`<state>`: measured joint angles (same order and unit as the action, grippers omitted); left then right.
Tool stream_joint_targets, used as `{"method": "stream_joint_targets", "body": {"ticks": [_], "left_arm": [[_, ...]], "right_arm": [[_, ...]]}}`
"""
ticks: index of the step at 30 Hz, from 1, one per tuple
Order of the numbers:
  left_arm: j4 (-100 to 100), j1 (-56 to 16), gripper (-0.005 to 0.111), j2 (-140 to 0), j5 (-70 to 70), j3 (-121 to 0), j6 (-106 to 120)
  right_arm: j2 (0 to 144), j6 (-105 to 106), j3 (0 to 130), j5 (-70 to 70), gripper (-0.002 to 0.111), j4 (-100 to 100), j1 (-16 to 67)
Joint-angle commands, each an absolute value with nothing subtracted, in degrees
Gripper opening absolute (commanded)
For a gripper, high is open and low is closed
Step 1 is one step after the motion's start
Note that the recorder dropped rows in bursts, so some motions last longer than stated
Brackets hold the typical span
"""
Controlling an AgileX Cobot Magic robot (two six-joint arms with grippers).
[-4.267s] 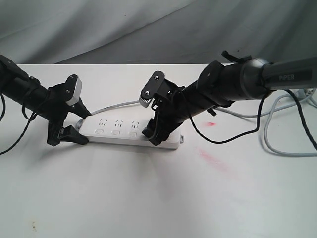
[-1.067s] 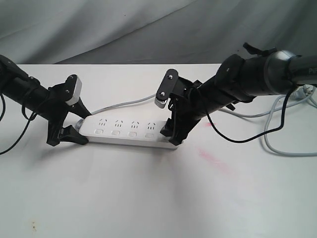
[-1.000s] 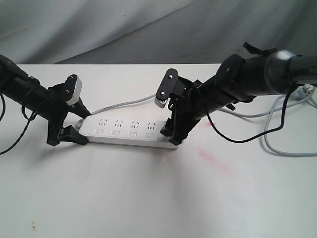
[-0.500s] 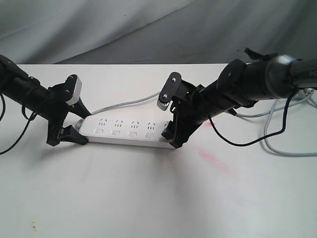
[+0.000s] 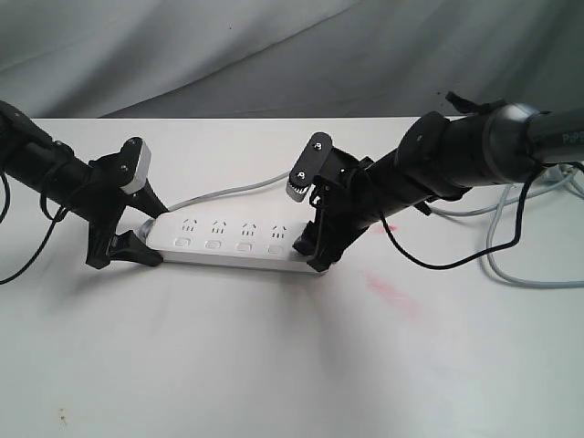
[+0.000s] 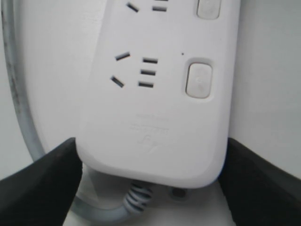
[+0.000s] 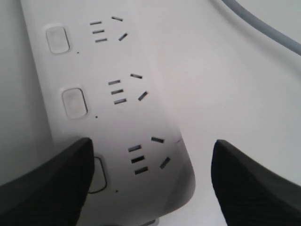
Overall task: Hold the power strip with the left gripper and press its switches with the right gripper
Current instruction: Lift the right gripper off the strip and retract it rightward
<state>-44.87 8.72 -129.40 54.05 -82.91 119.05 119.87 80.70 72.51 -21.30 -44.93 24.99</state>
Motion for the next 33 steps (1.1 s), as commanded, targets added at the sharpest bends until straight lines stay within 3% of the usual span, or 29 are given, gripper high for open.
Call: {"method": "stream_joint_targets", "body": {"ticks": [1, 20, 33], "left_arm": [[-42.53, 8.59, 0.065, -129.62, 53.79, -82.87, 118.98], [-42.53, 8.59, 0.065, -129.62, 53.79, -82.87, 119.0], [-42.53, 8.59, 0.065, -129.62, 53.79, -82.87, 118.76]], "right_arm": [[120.63, 81.29, 72.11, -21.45, 0.066, -42.55, 24.58], [103.71, 77.37, 71.71, -25.26, 0.066, -43.02, 24.7], [66.16, 65.14, 50.47, -23.99, 0.066, -42.51, 24.83]]}}
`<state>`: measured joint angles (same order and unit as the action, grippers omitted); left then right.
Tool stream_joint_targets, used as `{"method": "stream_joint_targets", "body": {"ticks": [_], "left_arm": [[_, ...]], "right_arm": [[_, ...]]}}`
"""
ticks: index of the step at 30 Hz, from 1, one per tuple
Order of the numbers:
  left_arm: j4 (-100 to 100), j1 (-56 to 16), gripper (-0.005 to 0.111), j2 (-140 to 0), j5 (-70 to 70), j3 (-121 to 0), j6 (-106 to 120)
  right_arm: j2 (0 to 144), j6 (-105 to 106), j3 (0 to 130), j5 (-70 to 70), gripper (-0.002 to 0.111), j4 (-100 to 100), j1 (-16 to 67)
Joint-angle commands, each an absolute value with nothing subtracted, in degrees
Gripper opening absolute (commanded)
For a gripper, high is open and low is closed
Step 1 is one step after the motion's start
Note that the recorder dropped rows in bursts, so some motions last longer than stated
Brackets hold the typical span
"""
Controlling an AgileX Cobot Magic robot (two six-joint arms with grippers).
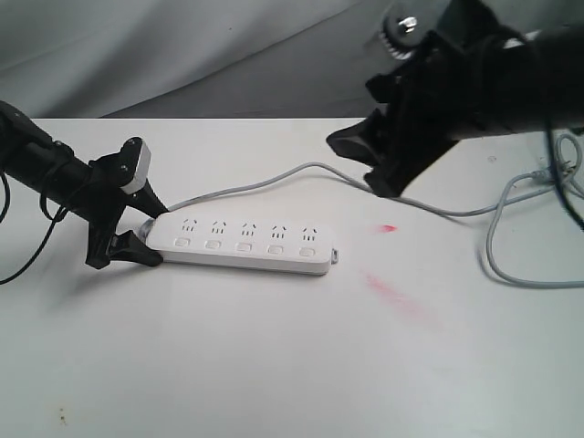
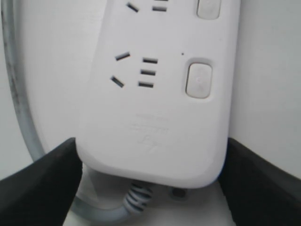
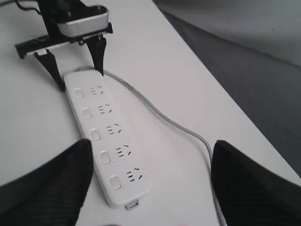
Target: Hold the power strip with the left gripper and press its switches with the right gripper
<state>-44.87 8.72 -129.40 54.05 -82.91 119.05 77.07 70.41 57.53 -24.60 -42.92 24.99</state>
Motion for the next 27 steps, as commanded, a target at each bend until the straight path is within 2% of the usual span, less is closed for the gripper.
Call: {"method": "stream_joint_targets", "body": {"ticks": [1, 7, 12, 19, 23, 27], "left_arm": [[-42.53, 8.59, 0.065, -129.62, 53.79, -82.87, 118.76], [-42.53, 8.59, 0.065, -129.62, 53.79, -82.87, 118.76], [-42.53, 8.59, 0.065, -129.62, 53.79, -82.87, 118.93], [-42.53, 8.59, 0.065, -129.62, 53.79, -82.87, 118.93], [-42.53, 8.59, 0.065, -129.62, 53.79, -82.87, 118.93], [-42.53, 8.59, 0.065, -129.62, 53.79, -82.87, 118.77]], "right_arm": [[62.81, 63.25, 48.39, -23.99, 0.066, -42.1, 24.83], [44.69, 45.7, 37.19, -25.43, 0.066, -36.99, 24.83], [34.12, 40.77, 30.08, -26.07, 0.066, -34.98, 24.83], [30.98, 40.6, 26.69, -26.2, 0.061, -34.98, 24.83], [30.98, 40.6, 26.69, -25.29, 0.045, -34.98, 24.83], [30.98, 40.6, 26.69, -24.27, 0.017, -34.98, 24.83]]}}
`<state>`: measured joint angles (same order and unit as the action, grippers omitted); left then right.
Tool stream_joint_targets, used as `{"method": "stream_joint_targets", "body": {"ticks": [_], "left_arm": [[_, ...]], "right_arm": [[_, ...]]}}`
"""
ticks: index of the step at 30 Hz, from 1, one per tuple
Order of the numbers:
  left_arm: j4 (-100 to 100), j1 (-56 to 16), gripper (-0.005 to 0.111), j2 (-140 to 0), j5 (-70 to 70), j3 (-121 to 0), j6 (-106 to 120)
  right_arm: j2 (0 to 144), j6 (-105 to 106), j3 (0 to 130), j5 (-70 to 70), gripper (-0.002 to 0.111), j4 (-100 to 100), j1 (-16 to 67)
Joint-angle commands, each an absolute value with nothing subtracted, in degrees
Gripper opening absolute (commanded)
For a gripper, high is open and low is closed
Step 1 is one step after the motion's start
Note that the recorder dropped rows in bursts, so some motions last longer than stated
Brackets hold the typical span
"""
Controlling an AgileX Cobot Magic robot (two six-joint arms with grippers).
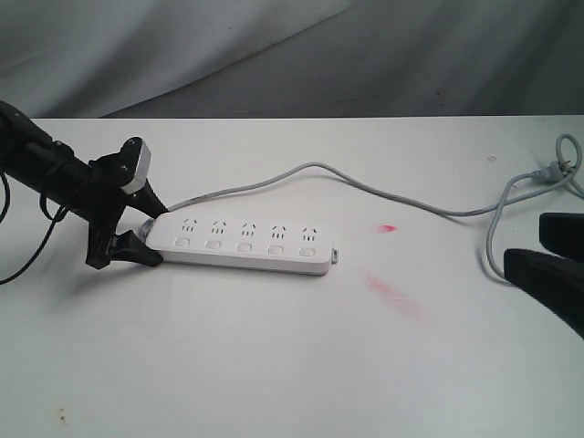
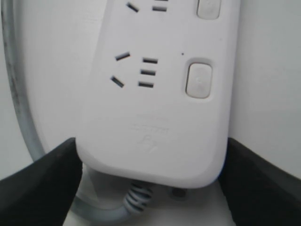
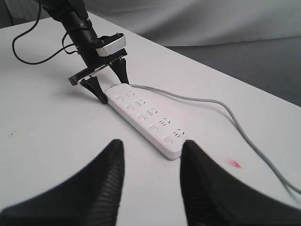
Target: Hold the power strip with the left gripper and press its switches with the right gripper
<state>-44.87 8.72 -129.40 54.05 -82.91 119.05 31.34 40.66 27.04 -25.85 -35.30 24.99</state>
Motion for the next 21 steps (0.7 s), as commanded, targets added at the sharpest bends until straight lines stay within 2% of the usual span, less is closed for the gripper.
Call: {"method": "stream_joint_targets", "body": {"ticks": [1, 3, 21], "left_arm": [[-42.53, 8.59, 0.065, -129.62, 53.79, -82.87, 118.77], [-42.53, 8.59, 0.065, -129.62, 53.79, -82.87, 118.77], [-42.53, 8.59, 0.065, -129.62, 53.79, -82.87, 119.07]], "right_arm": [[30.98, 40.6, 26.69, -24.14, 0.011, -34.98, 24.83], [30.98, 40.6, 26.69, -23.68, 0.0, -34.86, 24.83], [30.98, 40.47, 26.69, -24.61, 0.0, -36.39, 24.83]]}}
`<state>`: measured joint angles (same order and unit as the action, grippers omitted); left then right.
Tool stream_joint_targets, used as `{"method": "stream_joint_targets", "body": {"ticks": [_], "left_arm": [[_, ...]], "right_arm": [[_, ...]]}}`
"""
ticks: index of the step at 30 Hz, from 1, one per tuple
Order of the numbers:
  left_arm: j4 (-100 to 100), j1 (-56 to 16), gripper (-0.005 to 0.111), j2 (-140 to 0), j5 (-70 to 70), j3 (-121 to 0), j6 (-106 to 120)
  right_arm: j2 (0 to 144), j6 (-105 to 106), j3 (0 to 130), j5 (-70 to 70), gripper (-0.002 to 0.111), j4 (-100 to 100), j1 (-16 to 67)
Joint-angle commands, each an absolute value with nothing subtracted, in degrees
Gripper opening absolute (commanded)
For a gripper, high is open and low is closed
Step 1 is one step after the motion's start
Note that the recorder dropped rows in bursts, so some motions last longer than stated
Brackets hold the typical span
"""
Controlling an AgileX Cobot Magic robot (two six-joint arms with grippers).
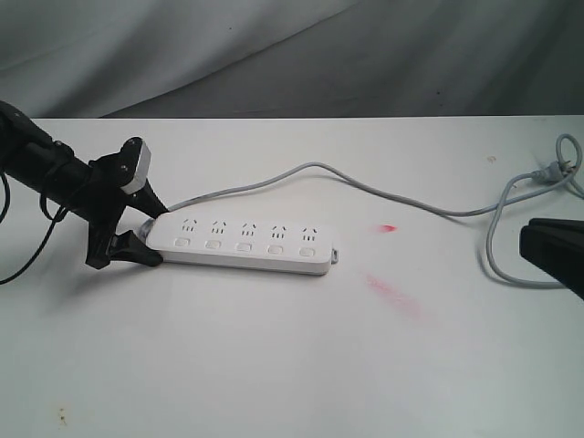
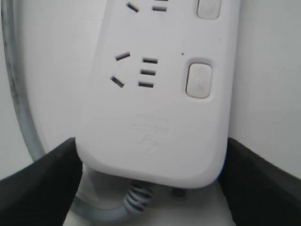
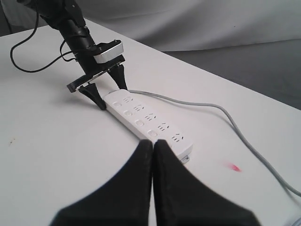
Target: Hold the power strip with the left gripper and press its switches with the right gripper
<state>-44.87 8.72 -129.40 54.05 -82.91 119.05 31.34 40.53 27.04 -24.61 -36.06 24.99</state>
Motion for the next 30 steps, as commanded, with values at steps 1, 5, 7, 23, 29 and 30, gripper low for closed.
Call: {"method": "stream_joint_targets", "body": {"ticks": [1, 5, 7, 23, 29, 30], "left_arm": [[-42.53, 8.59, 0.065, -129.62, 53.79, -82.87, 119.07], [-42.53, 8.59, 0.065, -129.62, 53.9, -82.87, 118.9], [-42.53, 8.59, 0.065, -129.62, 53.9, -82.87, 118.9], [-42.53, 8.59, 0.065, -129.62, 53.91, -82.87, 119.03], [-42.53, 8.59, 0.065, -129.62, 53.91, -82.87, 118.85], [-42.53, 8.59, 0.065, -129.62, 53.91, -82.87, 118.85]], "right_arm": [[30.98, 40.47, 26.69, -24.61, 0.0, -36.39, 24.83], [29.42, 40.47, 26.52, -22.93, 0.0, -35.93, 23.38], [27.41, 40.47, 26.52, -22.29, 0.0, -35.1, 20.02], [8.98, 40.2, 26.52, -29.57, 0.0, -35.06, -12.63], [9.13, 39.39, 25.77, -29.03, 0.0, -34.93, -12.63], [9.13, 37.87, 24.87, -28.57, 0.0, -34.76, -12.63]]}}
